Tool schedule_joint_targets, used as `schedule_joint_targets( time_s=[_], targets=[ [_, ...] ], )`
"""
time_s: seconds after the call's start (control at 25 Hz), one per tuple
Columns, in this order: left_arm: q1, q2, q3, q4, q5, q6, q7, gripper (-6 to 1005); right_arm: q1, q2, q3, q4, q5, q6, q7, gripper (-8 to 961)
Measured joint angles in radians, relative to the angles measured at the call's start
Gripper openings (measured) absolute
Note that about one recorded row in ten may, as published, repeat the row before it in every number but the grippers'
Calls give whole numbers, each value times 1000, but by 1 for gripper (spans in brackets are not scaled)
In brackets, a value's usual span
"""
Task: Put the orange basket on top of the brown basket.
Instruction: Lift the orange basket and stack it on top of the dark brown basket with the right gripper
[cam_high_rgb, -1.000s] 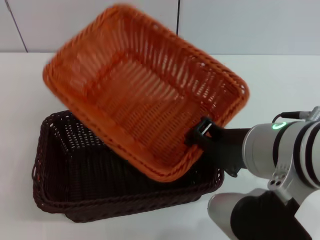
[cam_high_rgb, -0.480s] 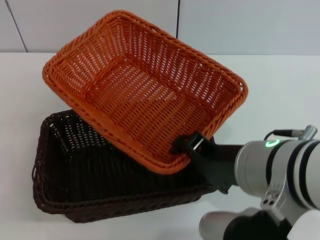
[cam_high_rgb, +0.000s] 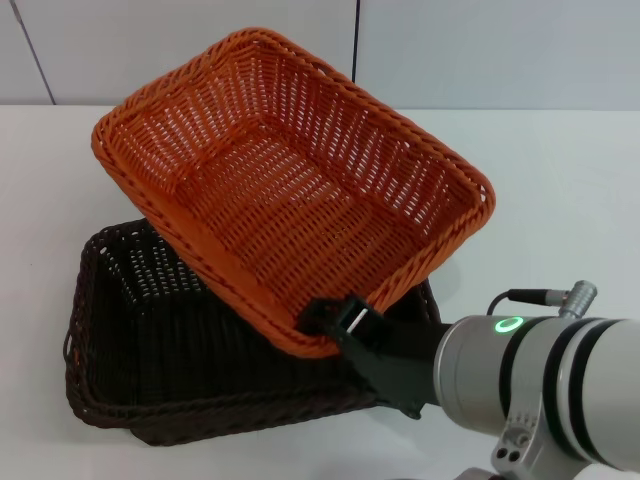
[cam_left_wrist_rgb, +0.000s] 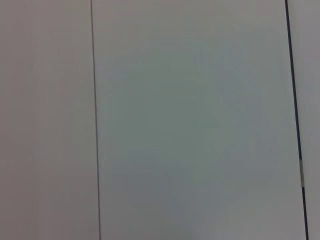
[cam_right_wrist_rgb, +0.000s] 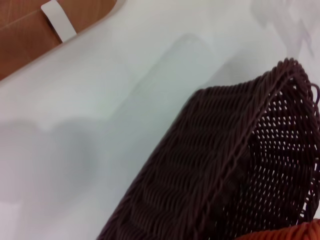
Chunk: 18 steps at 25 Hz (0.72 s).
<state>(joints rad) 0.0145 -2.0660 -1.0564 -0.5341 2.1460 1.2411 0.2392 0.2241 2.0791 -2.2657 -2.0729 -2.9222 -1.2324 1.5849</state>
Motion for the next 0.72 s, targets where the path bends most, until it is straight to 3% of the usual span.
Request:
schedule_joint_targets(
  time_s=[0.72],
  targets=[
    [7, 3, 0, 4, 3, -2, 0, 728, -5, 3, -99, -3, 0, 42, 38, 677]
  ],
)
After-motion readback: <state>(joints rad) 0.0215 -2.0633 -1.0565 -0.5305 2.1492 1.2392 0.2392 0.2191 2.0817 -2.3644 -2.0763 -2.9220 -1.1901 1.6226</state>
